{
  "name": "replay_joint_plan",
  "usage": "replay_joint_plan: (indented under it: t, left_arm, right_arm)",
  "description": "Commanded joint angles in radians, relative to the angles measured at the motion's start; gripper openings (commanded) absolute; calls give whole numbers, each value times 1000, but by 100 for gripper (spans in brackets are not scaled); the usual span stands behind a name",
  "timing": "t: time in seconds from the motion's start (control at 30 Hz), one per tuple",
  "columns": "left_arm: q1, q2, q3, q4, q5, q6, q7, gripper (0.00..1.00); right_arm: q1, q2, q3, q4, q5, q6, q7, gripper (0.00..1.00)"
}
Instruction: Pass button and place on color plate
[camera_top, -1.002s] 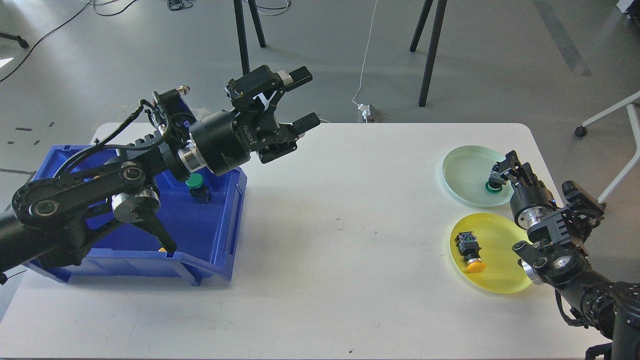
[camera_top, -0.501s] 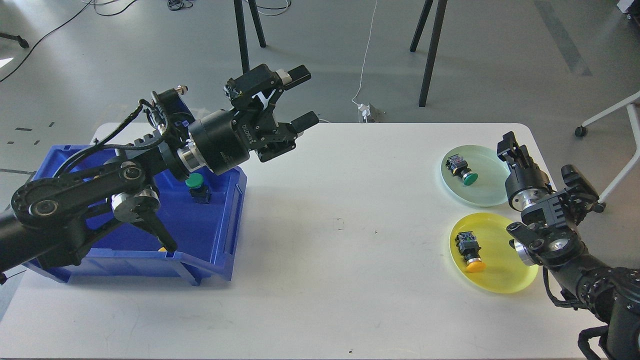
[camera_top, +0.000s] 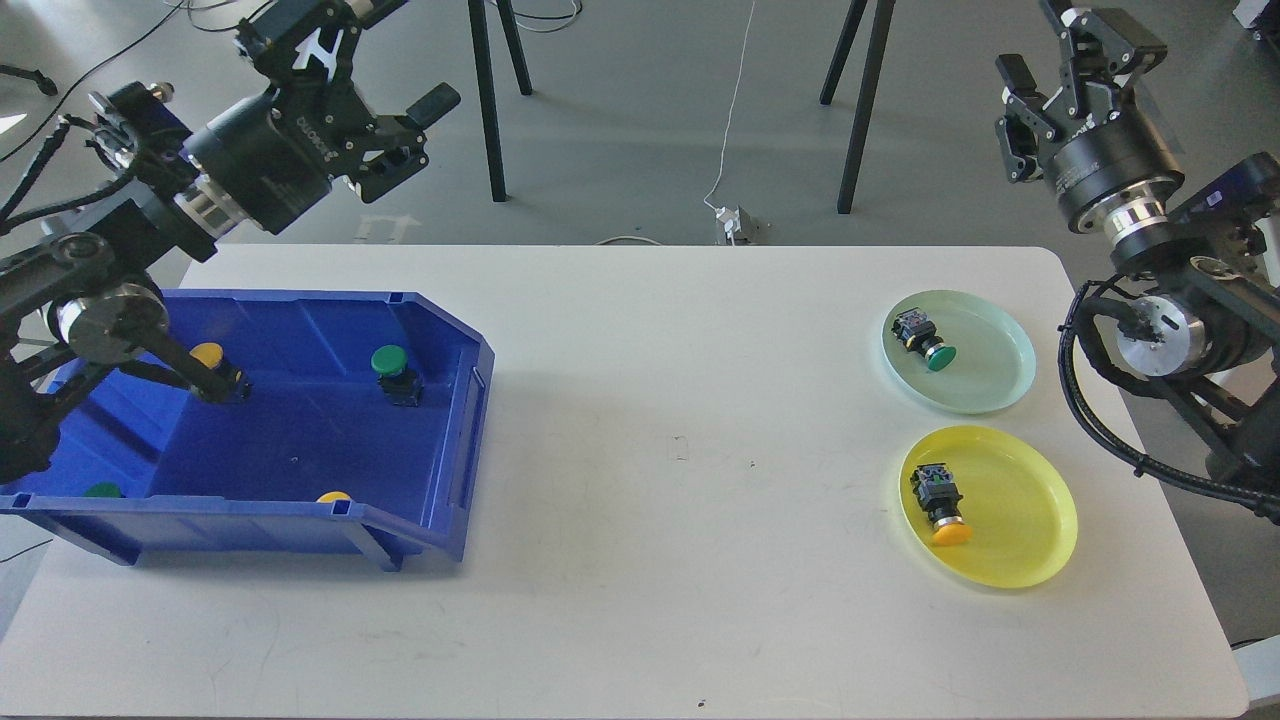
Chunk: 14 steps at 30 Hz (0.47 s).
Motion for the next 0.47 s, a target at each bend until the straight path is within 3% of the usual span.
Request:
replay_joint_plan:
  t: [0.0, 0.1, 0.43]
  left_arm:
    - [54, -2, -54, 8, -32, -3, 0, 98]
    - [87, -5, -60, -1, -34, -3, 0, 98]
    - [104, -63, -77, -4, -38, -3, 0, 98]
  right_arm:
    - [-46, -10, 40, 44, 137, 226, -4, 98]
    - [-75, -31, 37, 36, 246, 350, -2, 99]
    - [-108, -31, 41, 19, 255, 350, 10, 99]
